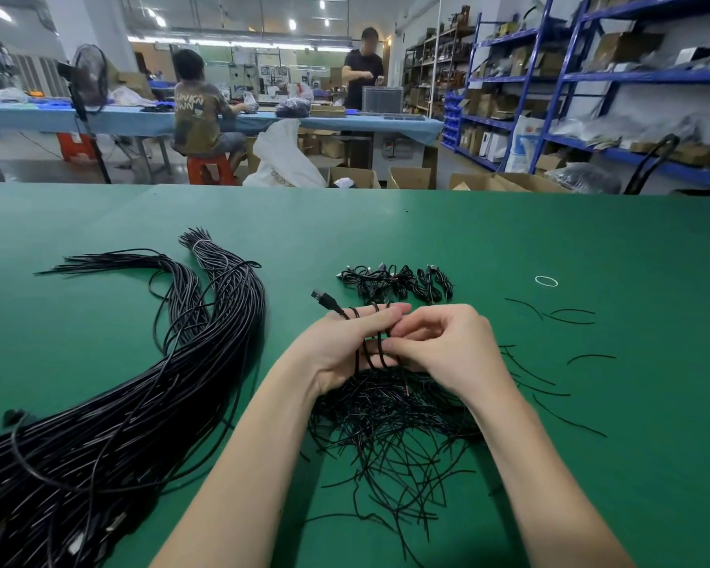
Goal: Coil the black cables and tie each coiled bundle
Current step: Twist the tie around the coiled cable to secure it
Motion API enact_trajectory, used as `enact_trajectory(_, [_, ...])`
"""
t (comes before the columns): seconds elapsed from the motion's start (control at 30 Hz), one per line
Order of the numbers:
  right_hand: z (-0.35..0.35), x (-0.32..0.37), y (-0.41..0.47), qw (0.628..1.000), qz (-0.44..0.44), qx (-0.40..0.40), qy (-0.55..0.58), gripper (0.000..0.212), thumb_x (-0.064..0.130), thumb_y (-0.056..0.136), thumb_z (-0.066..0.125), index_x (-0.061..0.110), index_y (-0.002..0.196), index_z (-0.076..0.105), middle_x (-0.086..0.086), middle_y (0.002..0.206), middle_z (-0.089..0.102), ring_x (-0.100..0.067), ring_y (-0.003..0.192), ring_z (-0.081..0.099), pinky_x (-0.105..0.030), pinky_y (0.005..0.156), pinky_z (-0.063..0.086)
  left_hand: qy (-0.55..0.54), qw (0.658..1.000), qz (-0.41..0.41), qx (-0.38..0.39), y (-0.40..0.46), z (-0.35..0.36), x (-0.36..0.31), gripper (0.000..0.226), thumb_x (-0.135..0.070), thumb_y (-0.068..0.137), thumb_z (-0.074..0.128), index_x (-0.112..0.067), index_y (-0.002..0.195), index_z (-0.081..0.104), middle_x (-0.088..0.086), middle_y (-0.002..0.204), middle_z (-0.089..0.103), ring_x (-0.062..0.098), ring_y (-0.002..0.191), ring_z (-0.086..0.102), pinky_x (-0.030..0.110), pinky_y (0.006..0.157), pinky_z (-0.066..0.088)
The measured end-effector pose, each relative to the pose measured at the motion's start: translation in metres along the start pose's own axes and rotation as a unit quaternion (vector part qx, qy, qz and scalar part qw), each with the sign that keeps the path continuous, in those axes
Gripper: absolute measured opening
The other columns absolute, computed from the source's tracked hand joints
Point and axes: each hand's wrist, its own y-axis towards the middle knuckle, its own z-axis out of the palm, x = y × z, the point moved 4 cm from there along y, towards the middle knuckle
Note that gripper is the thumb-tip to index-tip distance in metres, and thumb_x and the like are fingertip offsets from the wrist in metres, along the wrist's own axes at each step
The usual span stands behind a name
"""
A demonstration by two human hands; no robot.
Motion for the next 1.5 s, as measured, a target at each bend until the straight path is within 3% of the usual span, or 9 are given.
enact_trajectory(0.1, [-0.017,0.005,0.000,0.988,-0.002,0.063,-0.144,0.014,0.044,0.069,0.090,0.037,0.067,0.078,0.027,0.057,0.065,0.013,0.058,0.058,-0.002,0.053,0.039,-0.028,1.000,0.008,0.011,0.000,0.001,0.000,0.023,-0.012,0.095,0.059,-0.003,0.115,0.068,0.012,0.103,0.075,0.015,0.082,0.074,0.025,0.069,0.061])
enact_trajectory(0.27, [-0.031,0.042,0.013,0.981,-0.096,-0.013,-0.167,0.042,0.077,0.066,0.064,0.045,0.088,0.076,0.035,0.081,0.069,0.008,0.084,0.064,-0.024,0.072,0.054,0.024,0.998,0.027,0.061,-0.003,0.011,-0.001,0.013,-0.011,0.094,0.063,-0.001,0.101,0.069,0.009,0.092,0.076,0.016,0.085,0.073,0.030,0.083,0.061])
enact_trajectory(0.4, [0.007,0.062,0.031,0.965,-0.108,0.160,-0.175,0.028,0.062,0.076,0.076,0.041,0.095,0.079,0.029,0.089,0.072,0.006,0.093,0.066,-0.025,0.085,0.053,0.079,0.991,0.073,0.076,-0.006,0.023,-0.003,0.022,-0.003,0.096,0.062,0.001,0.118,0.063,0.020,0.102,0.073,0.026,0.091,0.073,0.040,0.084,0.061])
enact_trajectory(0.47, [0.009,0.060,0.042,0.954,-0.113,0.196,-0.197,0.020,0.052,0.086,0.074,0.033,0.084,0.079,0.014,0.078,0.074,0.000,0.077,0.064,-0.022,0.076,0.051,0.063,0.991,0.071,0.097,-0.010,0.024,-0.004,0.025,-0.005,0.093,0.067,0.000,0.117,0.064,0.019,0.104,0.073,0.026,0.093,0.073,0.034,0.080,0.061])
enact_trajectory(0.57, [0.001,0.050,0.054,0.962,-0.106,0.186,-0.170,0.038,0.049,0.092,0.070,0.019,0.069,0.070,0.004,0.056,0.058,-0.006,0.052,0.043,-0.020,0.052,0.038,0.033,0.992,0.047,0.108,-0.013,0.020,-0.006,0.021,-0.015,0.086,0.068,-0.002,0.101,0.074,0.020,0.105,0.074,0.027,0.097,0.074,0.031,0.082,0.060])
enact_trajectory(0.77, [-0.006,0.029,0.052,0.982,-0.041,0.181,-0.014,0.042,0.042,0.096,0.067,0.003,0.080,0.066,0.004,0.060,0.063,-0.014,0.054,0.046,-0.023,0.052,0.038,0.041,0.990,0.053,0.126,-0.017,0.023,-0.011,0.025,-0.018,0.087,0.064,0.002,0.100,0.070,0.011,0.088,0.075,0.020,0.083,0.075,0.026,0.074,0.060])
enact_trajectory(1.0, [-0.004,0.024,0.044,0.995,-0.072,0.070,-0.020,0.049,0.047,0.093,0.069,0.007,0.066,0.061,-0.017,0.069,0.067,-0.013,0.060,0.050,-0.032,0.065,0.043,0.046,0.992,0.061,0.098,-0.017,0.024,-0.014,0.022,-0.011,0.095,0.057,-0.002,0.080,0.070,0.007,0.072,0.072,0.012,0.067,0.072,0.023,0.067,0.059])
enact_trajectory(1.23, [-0.003,0.018,0.036,0.985,-0.106,-0.134,-0.020,0.049,0.037,0.093,0.070,0.015,0.054,0.051,0.014,0.039,0.053,0.000,0.037,0.048,-0.009,0.047,0.035,0.052,0.990,0.107,0.068,-0.014,0.025,-0.023,0.023,-0.009,0.104,0.046,-0.003,0.086,0.058,0.005,0.074,0.055,0.008,0.063,0.053,0.017,0.058,0.042])
enact_trajectory(1.5, [-0.007,0.007,0.031,0.957,-0.153,-0.237,-0.062,0.045,0.050,0.085,0.064,0.020,0.056,0.046,0.000,0.048,0.044,-0.014,0.047,0.037,-0.031,0.051,0.040,0.178,0.978,0.083,0.076,-0.014,0.037,-0.009,0.028,-0.032,0.107,0.046,-0.018,0.126,0.062,-0.003,0.100,0.073,0.013,0.092,0.067,0.029,0.084,0.055])
